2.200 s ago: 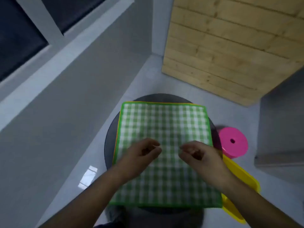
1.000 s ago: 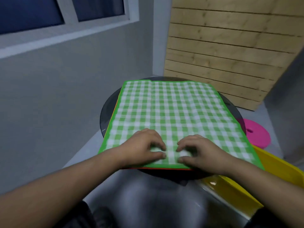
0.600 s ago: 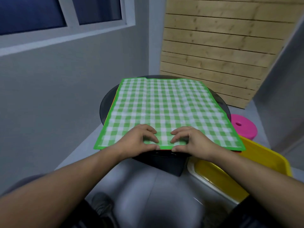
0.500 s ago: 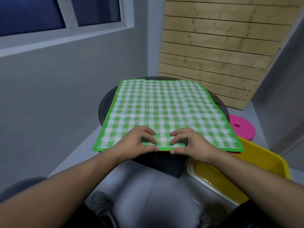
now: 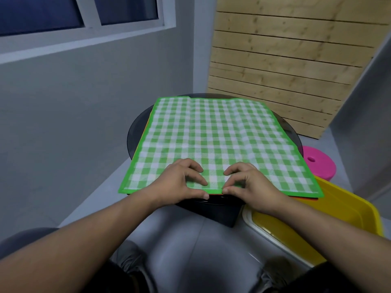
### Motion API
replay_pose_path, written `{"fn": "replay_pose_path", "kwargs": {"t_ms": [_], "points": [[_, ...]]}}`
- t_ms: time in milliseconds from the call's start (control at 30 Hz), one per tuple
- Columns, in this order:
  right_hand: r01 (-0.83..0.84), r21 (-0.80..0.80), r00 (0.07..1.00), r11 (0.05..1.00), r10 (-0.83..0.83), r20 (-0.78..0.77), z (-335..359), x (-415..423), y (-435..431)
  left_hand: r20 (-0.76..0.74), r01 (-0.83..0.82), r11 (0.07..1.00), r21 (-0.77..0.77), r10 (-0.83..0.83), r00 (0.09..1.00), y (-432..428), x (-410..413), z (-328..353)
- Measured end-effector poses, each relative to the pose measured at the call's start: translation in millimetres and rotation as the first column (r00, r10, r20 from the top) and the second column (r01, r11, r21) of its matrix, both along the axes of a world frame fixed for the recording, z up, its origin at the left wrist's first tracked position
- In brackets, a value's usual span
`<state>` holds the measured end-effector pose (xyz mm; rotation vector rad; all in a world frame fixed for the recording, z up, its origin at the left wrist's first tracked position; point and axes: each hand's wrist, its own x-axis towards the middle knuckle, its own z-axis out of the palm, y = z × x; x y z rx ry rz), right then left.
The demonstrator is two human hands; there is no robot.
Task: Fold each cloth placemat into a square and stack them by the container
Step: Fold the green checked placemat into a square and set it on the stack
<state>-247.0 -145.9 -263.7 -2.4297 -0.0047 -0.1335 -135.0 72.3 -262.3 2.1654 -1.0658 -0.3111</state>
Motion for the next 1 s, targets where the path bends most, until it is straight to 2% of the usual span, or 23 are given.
{"fn": "replay_pose_path", "kwargs": {"t_ms": [200, 300, 433, 567, 667, 867, 1000], "points": [[0.018, 0.014, 0.999, 1.000, -0.017, -0.039, 3, 5, 1, -0.056, 0.011, 1.000, -0.006, -0.011, 0.998, 1, 0, 4], [0.048, 0.084, 0.997, 0.995, -0.043, -0.062, 8, 7, 1, -0.130, 0.003, 0.999, -0.034, -0.008, 0.991, 3, -1, 11], [0.094, 0.208, 0.995, 0.974, -0.087, -0.046, 16, 8, 0, -0.155, 0.016, 0.996, -0.092, -0.031, 0.987, 2, -3, 17], [0.127, 0.220, 0.992, 0.967, -0.125, -0.023, 23, 5, 2, -0.191, -0.035, 0.994, -0.100, 0.016, 0.981, 0, -3, 26], [0.154, 0.216, 0.988, 0.964, -0.157, -0.001, 31, 3, 4, -0.171, -0.082, 0.989, -0.119, 0.061, 0.983, -1, -2, 34], [0.197, 0.125, 0.964, 0.972, -0.215, 0.156, 57, 2, -4, -0.088, -0.077, 0.990, -0.122, 0.066, 0.994, -8, 11, 64], [0.226, 0.081, 0.958, 0.971, -0.236, 0.163, 70, 11, -18, -0.026, -0.084, 0.989, -0.119, 0.081, 0.996, -15, 26, 86]]}}
